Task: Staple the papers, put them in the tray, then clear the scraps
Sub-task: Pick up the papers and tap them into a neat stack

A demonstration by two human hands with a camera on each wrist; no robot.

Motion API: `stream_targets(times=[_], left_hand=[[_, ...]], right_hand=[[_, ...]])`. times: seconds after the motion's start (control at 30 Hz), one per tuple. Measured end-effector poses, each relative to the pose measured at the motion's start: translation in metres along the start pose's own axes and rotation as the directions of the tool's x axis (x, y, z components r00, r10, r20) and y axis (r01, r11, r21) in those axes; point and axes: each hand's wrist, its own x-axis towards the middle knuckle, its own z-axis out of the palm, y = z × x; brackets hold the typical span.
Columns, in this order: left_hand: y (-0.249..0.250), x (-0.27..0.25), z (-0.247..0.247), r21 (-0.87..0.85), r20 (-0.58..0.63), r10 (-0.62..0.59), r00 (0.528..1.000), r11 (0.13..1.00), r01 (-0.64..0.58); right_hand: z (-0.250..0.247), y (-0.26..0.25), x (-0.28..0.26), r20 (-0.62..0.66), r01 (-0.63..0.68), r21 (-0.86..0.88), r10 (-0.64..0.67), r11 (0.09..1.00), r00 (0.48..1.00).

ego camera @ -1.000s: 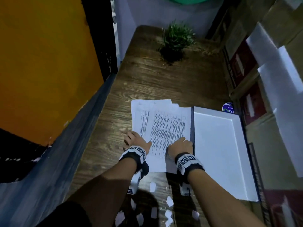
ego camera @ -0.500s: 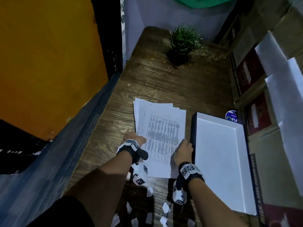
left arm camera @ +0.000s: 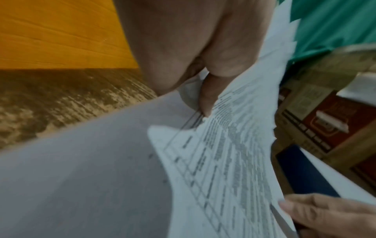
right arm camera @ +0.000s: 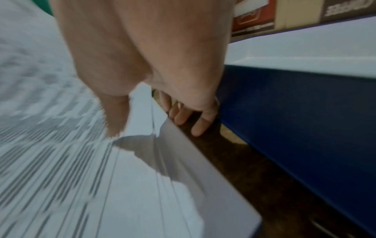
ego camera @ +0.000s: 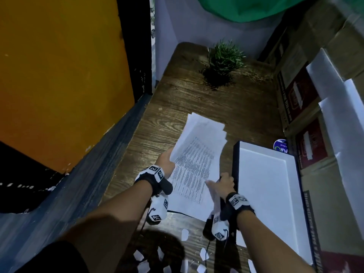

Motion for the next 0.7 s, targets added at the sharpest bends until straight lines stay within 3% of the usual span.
stream_targets(times=[0.03,0.1,0.17,0.27,0.4,0.5,0.6,0.7], left_hand=[[0.004,-0.006,-0.007,-0.038,0.005,0.031,1.0,0.999,-0.03],[0.013,-0.019,-0.022,-0.103,0.029,0.072,0.997,0.992,-0.068],[0.021,-0.035,-0.042,-0.195,0.042,0.082,0.996,0.978,-0.072],[0.03,-0.06,-0.071,-0.271,0.007,0.122,0.992,0.956,-0.116],[0.028,-0.096,-0.085,-0.224,-0.261,0.28,0.924,0.914,-0.34],[0.014,-0.117,-0.087,-0.24,-0.39,0.275,0.879,0.891,-0.385],[-0.003,-0.129,-0.098,-0.275,-0.405,0.226,0.886,0.894,-0.354],[-0.009,-0.143,-0.114,-0.269,-0.366,0.253,0.895,0.892,-0.363]], right_hand=[[-0.01,-0.006,-0.001,0.034,0.028,0.154,-0.034,0.988,0.999],[-0.027,-0.017,-0.004,0.034,0.108,0.501,-0.145,0.858,0.989],[-0.046,-0.037,-0.016,0.055,0.165,0.657,-0.264,0.736,0.963],[-0.069,-0.074,-0.054,0.062,0.266,0.677,-0.413,0.686,0.908],[-0.051,-0.11,-0.108,-0.212,0.518,0.55,-0.49,0.655,0.845],[-0.023,-0.116,-0.135,-0.329,0.622,0.478,-0.53,0.62,0.781],[-0.004,-0.106,-0.149,-0.301,0.571,0.501,-0.488,0.651,0.819],[0.004,-0.104,-0.16,-0.29,0.521,0.507,-0.434,0.687,0.853]])
